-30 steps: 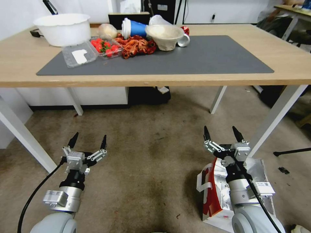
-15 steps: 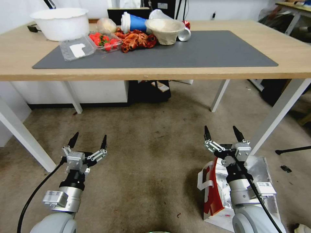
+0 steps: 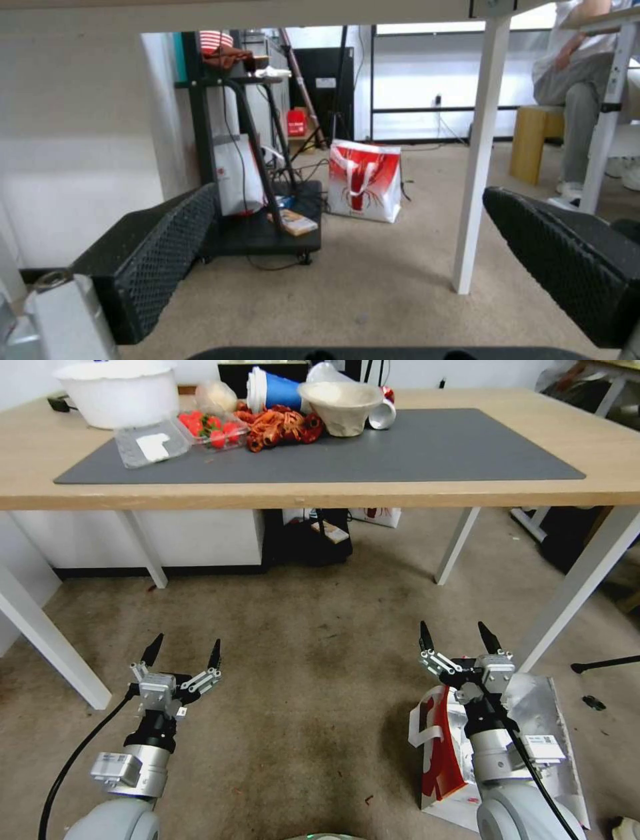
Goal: Pick up the food delivery bag from the floor and place it on the table.
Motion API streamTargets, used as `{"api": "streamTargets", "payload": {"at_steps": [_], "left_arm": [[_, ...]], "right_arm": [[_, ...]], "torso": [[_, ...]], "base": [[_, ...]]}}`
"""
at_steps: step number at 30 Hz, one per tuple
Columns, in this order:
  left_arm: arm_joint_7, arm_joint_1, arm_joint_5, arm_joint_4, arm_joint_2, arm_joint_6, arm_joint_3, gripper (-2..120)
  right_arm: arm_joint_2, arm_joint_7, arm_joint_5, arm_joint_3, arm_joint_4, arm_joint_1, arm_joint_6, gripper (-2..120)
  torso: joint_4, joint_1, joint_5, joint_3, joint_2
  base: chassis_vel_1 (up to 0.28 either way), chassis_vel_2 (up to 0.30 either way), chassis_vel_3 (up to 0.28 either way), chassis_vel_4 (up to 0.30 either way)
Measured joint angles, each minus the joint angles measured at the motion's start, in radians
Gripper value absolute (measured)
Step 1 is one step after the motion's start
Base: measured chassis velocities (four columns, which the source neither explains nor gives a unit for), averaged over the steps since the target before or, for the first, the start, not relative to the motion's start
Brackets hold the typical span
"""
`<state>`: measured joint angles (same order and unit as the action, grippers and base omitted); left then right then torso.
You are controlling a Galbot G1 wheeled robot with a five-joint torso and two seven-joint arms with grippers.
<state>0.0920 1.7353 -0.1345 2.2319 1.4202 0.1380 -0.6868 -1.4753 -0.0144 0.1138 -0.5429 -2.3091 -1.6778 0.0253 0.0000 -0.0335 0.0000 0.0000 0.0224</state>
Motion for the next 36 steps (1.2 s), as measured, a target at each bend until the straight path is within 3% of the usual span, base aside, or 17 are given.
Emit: {"api": "streamTargets", "payload": {"at_steps": [7,9,17,25,36], "left_arm": [[0.000,-0.003,-0.007,-0.004,0.000,0.007,0.003,99],[0.006,-0.009,-0.026,-0.017,-0.001,0.052,0.003,99],[0.007,-0.012,-0.038,-0.021,-0.009,0.077,0.001,100],[0.004,-0.012,-0.059,-0.029,-0.031,0.077,-0.003,100],[0.002,-0.032,-0.073,-0.064,-0.033,0.064,-0.004,100]], "right_arm": [[0.001,0.000,0.000,-0.002,0.000,-0.001,0.000,100],[0.001,0.000,0.001,-0.004,0.000,-0.001,0.000,100],[0.007,-0.001,0.005,-0.028,0.000,-0.001,0.000,100],[0.026,0.014,-0.001,-0.106,0.024,-0.017,0.014,100],[0.052,0.052,0.012,-0.305,0.127,-0.023,0.061,100]], "torso": [[0.0000,0.000,0.0000,0.000,0.001],[0.0000,0.000,0.0000,0.000,0.003],[0.0000,0.000,0.0000,0.000,0.005],[0.0000,-0.001,0.0000,0.000,0.007],[0.0000,-0.001,0.0005,0.000,0.009]], "base": [[0.000,0.000,0.000,0.000],[0.000,0.000,0.000,0.000],[0.000,0.000,0.000,0.000],[0.000,0.000,0.000,0.000],[0.000,0.000,0.000,0.000]]}}
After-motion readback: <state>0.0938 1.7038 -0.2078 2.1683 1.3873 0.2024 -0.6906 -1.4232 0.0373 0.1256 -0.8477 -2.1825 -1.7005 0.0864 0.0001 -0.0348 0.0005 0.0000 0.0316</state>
